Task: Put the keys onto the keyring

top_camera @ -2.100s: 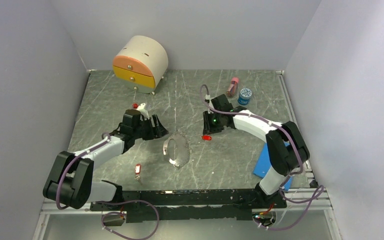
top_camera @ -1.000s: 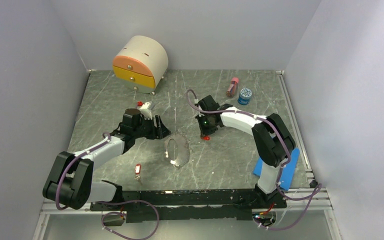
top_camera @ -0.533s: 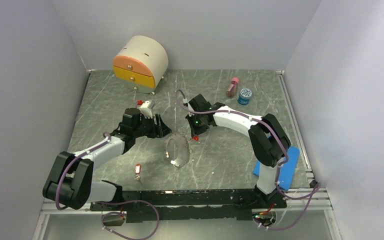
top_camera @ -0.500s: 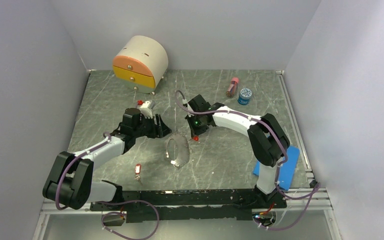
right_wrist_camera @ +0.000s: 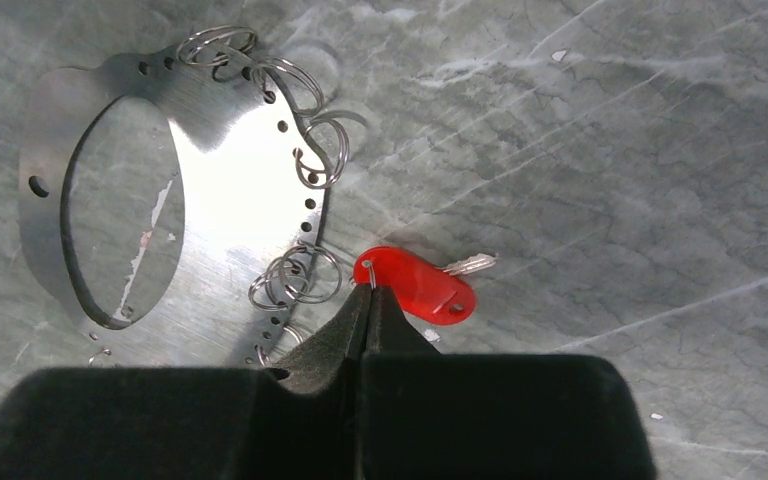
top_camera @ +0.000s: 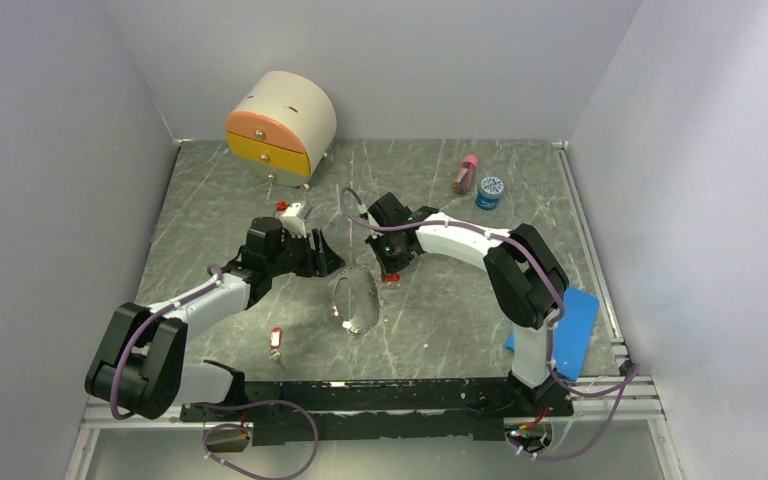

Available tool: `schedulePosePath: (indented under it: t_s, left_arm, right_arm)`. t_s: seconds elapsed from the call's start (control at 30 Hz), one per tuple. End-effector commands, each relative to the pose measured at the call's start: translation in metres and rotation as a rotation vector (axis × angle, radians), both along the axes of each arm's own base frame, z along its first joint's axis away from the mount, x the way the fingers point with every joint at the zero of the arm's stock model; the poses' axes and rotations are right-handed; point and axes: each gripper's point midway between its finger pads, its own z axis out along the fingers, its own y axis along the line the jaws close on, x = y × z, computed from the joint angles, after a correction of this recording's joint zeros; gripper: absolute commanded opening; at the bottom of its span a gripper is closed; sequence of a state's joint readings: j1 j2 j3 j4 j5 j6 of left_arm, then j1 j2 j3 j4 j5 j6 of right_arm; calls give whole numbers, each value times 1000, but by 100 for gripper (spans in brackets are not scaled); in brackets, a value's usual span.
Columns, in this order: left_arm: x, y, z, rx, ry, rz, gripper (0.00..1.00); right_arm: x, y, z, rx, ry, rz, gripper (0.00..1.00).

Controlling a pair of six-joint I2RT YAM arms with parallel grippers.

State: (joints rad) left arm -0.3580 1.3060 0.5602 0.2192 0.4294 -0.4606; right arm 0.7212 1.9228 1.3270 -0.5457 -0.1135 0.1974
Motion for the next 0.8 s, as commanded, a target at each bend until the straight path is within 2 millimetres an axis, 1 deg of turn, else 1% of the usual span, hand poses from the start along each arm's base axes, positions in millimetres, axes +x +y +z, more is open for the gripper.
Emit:
schedulePosePath:
  t_s: [0.0, 0.13, 0.2, 0.23, 0.27, 0.3, 0.33, 0.37, 0.43, 0.47, 0.5, 0.53, 0.57, 0.6, 0.7, 0.77]
  left_arm:
    - [1, -6, 5, -20, -28, -19, 64]
    - [-2, -13, 4, -15, -50, -63, 64]
    - [-4, -18, 3, -4, -76, -105, 64]
    - [-6, -22, 3, 5, -98, -134, 64]
    - [-8, -26, 3, 18, -118, -167, 65]
    - [-10, -30, 2, 34, -139, -196, 65]
    - [-13, -34, 0, 54, -162, -229, 65]
    - [-15, -39, 0, 72, -185, -264, 65]
    - [-20, -45, -4, 124, -220, -320, 65]
    - [-18, -46, -4, 151, -240, -328, 66]
    - [-18, -46, -4, 164, -248, -327, 66]
    - [-17, -46, -4, 169, -257, -325, 67]
    - [-16, -45, -2, 169, -270, -321, 67]
    - [-15, -46, 0, 167, -286, -325, 67]
    - [-16, -49, 6, 148, -322, -345, 67]
    - [-16, -51, 7, 145, -335, -363, 68]
  right_arm:
    - [10, 1, 11, -20, -47, 10, 0]
    - [8, 0, 9, -21, -39, 17, 0]
    - [8, -5, 5, -33, -39, 3, 0]
    - [7, -8, 4, -38, -39, -2, 2]
    - [7, -11, 4, -42, -45, -8, 7]
    - [9, -14, 5, -40, -60, -21, 19]
    - [12, -17, 10, -23, -76, -35, 31]
    - [12, -19, 13, 3, -80, -42, 41]
    - [15, -23, 22, 94, -95, -37, 54]
    - [15, -22, 29, 147, -116, -9, 57]
    - [9, -21, 33, 204, -124, 34, 58]
    - [16, -19, 47, 247, -185, 46, 59]
    - [19, -20, 56, 278, -236, 59, 59]
    - [17, -21, 62, 304, -276, 87, 60]
    - [23, -24, 83, 360, -404, 81, 62]
    - [28, -20, 95, 414, -486, 112, 64]
